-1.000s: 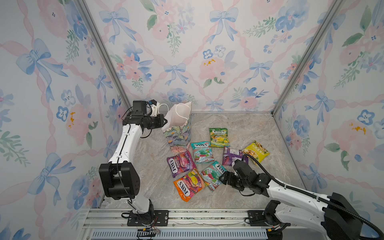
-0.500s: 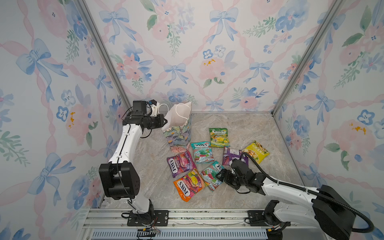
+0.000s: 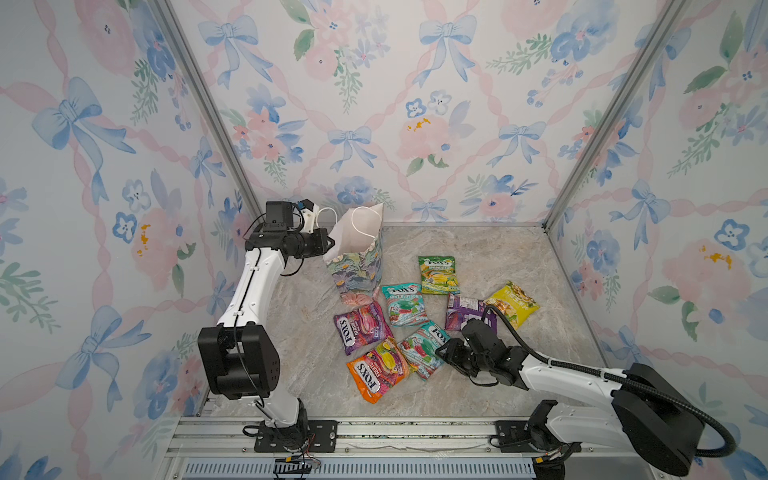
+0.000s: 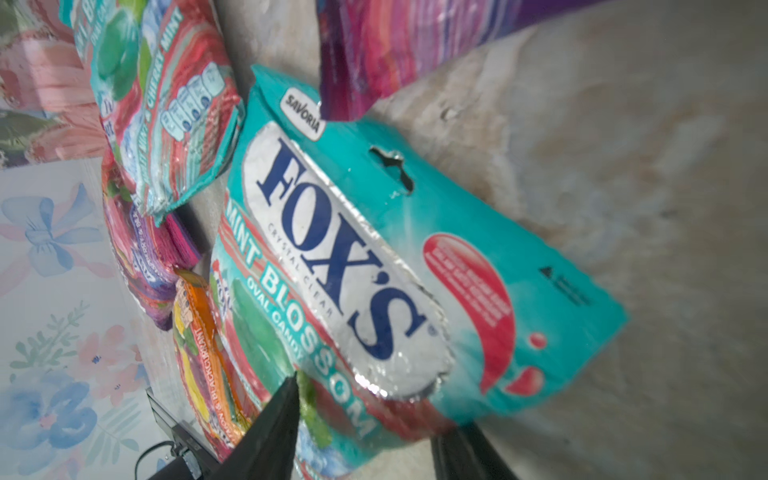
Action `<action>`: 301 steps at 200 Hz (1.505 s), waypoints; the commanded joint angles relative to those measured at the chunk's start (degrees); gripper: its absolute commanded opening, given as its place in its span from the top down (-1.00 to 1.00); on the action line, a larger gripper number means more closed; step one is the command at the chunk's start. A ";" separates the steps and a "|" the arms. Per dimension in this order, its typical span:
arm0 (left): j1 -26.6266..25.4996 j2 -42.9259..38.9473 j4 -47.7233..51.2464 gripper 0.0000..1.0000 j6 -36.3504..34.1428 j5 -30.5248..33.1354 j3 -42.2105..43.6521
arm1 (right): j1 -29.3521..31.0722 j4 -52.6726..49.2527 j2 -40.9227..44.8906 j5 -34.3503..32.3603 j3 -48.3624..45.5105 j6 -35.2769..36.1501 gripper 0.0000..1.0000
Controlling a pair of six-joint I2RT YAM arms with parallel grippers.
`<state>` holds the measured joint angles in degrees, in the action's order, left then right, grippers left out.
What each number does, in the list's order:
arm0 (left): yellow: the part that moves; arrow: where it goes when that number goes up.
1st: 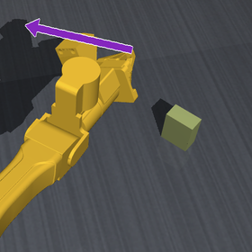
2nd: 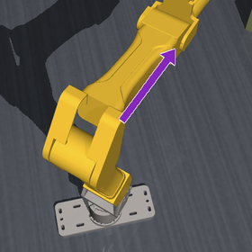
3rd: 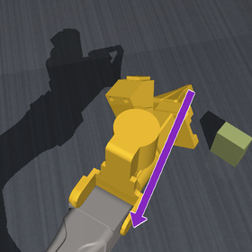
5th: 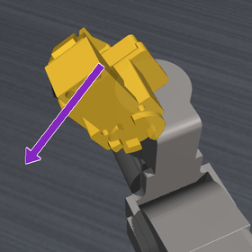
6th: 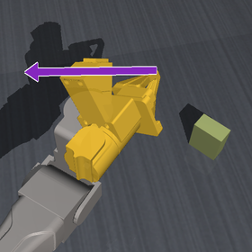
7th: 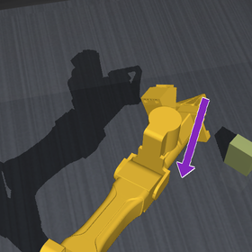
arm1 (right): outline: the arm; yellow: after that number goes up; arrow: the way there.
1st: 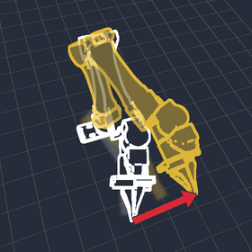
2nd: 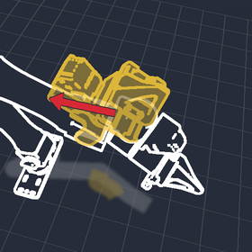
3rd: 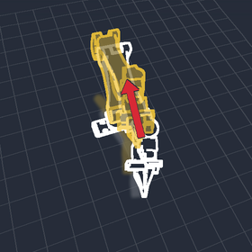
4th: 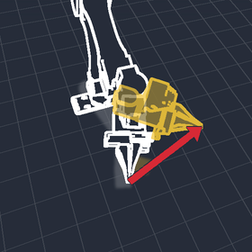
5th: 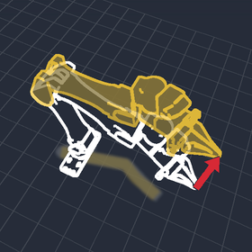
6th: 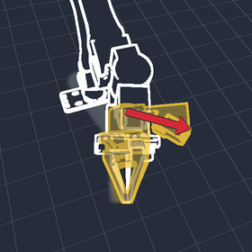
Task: Place the snacks into the paper bag
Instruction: 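Lift the Mint Blossom packet with the right gripper toward the bag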
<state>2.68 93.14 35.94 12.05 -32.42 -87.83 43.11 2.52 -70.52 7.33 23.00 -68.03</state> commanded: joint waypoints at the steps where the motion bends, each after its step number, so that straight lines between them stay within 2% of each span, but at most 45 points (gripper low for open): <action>1: 0.31 -1.09 1.32 1.00 0.15 -0.01 1.19 | -0.90 2.19 -0.12 -1.90 -0.70 0.65 0.18; 56: 0.29 -0.95 1.33 1.00 0.08 -0.03 1.28 | -1.33 2.61 -0.02 -2.76 -0.21 2.74 0.64; 82: 0.37 -0.79 1.26 1.00 0.08 0.08 1.28 | -1.24 -0.50 1.73 -3.65 1.12 5.22 0.89; 116: 0.33 -0.63 1.32 1.00 0.12 0.06 1.34 | -0.84 -8.31 6.73 -5.76 4.65 10.24 1.00; 156: 0.31 -0.56 1.32 1.00 0.16 0.09 1.34 | -0.80 -14.85 11.39 -7.50 9.76 15.10 1.00; 200: 0.34 -0.40 1.32 1.00 0.16 -0.01 1.30 | -0.67 -19.81 11.80 -6.89 17.31 21.65 1.00; 256: 0.33 -0.51 1.32 1.00 0.20 -0.31 1.27 | -0.53 -25.30 8.25 -7.18 30.81 31.87 1.00; 301: 0.35 -0.69 1.32 1.00 0.25 -0.54 1.09 | 0.19 -25.10 3.94 -7.64 40.83 38.34 1.00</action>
<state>2.68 93.14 35.83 12.10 -32.64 -87.64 42.54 -22.72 -64.82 0.75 57.78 -35.46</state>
